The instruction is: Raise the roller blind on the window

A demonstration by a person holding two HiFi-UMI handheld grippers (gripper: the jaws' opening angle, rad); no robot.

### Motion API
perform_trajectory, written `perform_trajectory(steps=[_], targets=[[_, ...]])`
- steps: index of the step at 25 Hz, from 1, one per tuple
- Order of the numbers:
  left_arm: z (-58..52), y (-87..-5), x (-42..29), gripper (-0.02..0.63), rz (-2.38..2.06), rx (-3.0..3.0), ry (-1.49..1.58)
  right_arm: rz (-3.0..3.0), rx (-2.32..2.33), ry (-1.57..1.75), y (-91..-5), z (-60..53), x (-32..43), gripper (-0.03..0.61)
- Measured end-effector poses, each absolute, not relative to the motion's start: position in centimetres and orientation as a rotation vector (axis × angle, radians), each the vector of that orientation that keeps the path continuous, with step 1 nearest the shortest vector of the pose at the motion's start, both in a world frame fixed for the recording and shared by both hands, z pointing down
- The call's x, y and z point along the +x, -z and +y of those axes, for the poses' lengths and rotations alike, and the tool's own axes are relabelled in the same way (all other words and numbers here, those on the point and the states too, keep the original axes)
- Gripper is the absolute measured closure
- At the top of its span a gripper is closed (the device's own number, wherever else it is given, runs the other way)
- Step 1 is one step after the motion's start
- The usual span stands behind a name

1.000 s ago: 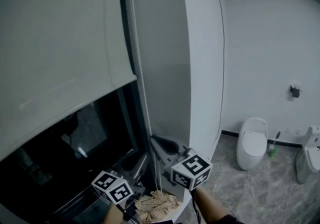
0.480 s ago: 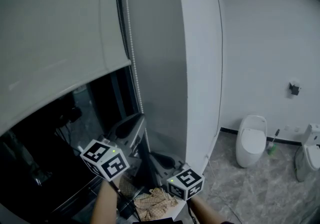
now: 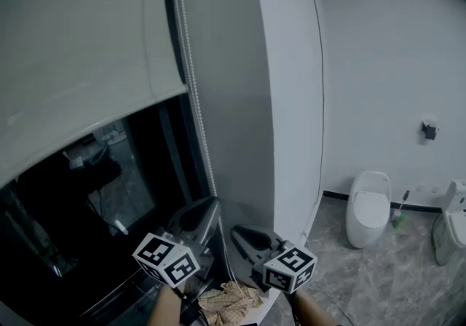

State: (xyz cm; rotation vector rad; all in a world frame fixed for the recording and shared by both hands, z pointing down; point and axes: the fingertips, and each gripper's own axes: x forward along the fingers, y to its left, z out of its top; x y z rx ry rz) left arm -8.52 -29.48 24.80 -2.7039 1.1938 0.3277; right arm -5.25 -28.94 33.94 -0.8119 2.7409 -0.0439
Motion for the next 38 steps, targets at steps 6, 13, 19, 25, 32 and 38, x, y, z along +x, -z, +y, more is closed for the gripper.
perform_trajectory(steps=[6, 13, 19, 25, 32, 38], targets=[[-30.0, -27.3, -7.9, 0.595, 1.203, -2.716, -0.261, 2.603, -0.75, -0.238, -18.9, -29.9, -4.9, 0.558], [-29.8, -32.3, -6.8, 0.595, 1.216, -2.783, -0.197, 2.552, -0.676, -0.329, -8.7, -30.9, -5.7, 0.508], [-29.9, -37.3, -6.8, 0.595, 1.233, -2.834, -0.151, 2.564, -0.698, -0.359, -8.0, -32.2, -6.9, 0.508], [-31.4, -45.9, -7.8, 0.595, 1.248, -2.888, -0.125, 2.611, -0.743, -0.376, -14.8, -33.5, -8.6, 0.558], [-29.7, -49.3, -8.0, 0.594, 1.331, -3.032, 0.045, 2.645, -0.809, -0.288, -19.0, -33.0, -8.0, 0.561], [-29.4, -42.7, -11.2, 0.591, 1.297, -2.99, -0.239, 2.688, -0.855, -0.292, -24.1, -31.8, -8.3, 0.561]])
